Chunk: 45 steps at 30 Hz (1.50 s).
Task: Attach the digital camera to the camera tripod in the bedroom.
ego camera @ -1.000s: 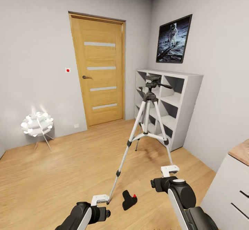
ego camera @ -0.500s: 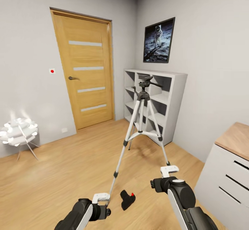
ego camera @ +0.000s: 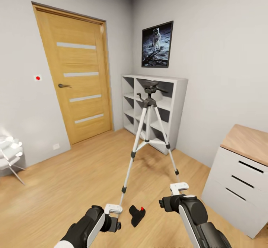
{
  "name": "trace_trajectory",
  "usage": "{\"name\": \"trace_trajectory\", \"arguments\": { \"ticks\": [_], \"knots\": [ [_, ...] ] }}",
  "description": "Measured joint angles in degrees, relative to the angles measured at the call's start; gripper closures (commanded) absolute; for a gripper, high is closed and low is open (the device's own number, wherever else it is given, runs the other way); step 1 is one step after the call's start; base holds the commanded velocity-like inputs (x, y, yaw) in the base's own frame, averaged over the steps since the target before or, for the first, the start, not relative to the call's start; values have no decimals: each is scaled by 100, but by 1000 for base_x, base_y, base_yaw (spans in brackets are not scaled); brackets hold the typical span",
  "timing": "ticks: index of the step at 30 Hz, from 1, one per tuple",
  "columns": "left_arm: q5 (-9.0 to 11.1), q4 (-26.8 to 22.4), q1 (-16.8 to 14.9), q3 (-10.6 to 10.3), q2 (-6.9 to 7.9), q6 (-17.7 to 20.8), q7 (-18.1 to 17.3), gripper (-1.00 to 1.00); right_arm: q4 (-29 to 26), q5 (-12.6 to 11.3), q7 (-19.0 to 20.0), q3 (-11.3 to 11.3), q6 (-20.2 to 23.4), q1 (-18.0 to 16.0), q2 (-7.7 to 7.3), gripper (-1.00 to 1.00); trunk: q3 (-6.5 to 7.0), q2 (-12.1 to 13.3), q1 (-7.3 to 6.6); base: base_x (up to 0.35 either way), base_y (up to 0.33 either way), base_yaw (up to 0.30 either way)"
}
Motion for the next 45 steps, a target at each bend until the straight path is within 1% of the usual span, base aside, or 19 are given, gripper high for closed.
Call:
{"name": "trace_trajectory", "arguments": {
  "ticks": [12,16,21,26,33,35,36,38,41,42,45],
  "knots": [
    [-5,63,-45,-30,-23,-67,36,-100,-178,0,72,-38,0,-21,-21,-100,0,0,-1,77,336,-278],
    [-7,69,-41,-32,-33,-73,50,-100,-242,-1,73,-41,1,-21,-17,-100,0,0,0,75,235,-278],
    [-25,75,-21,-27,-40,-101,73,-100,-375,1,78,-48,1,-15,-18,-100,0,0,0,24,70,-278],
    [0,77,-1,49,16,-162,88,-100,-429,0,79,-51,2,-17,-17,-100,0,0,0,5,15,-278],
    [-2,77,2,64,7,-282,126,-100,-453,-2,76,-52,2,-24,-18,-100,0,0,0,1,3,-278],
    [-32,78,4,58,-23,-351,297,-100,-496,-2,76,-53,2,-28,-15,-100,0,0,0,0,1,-278],
    [-31,78,4,58,-23,-352,300,-100,-496,-2,76,-53,2,-28,-15,-100,0,0,0,0,1,-278],
    [-21,51,5,47,-59,-429,645,-100,-519,-2,80,-53,2,-47,-14,-100,0,0,0,0,0,-278],
    [0,26,6,42,-89,-488,970,-100,-531,-2,81,-53,2,-69,-15,-100,0,0,0,0,0,-278],
    [17,10,8,44,-125,-520,1177,-100,-538,-2,82,-53,2,-103,-18,-100,0,0,0,0,0,-278],
    [23,6,8,48,-144,-531,1281,-100,-540,-2,83,-53,2,-168,-24,-100,0,0,0,0,0,-278]
  ]
}}
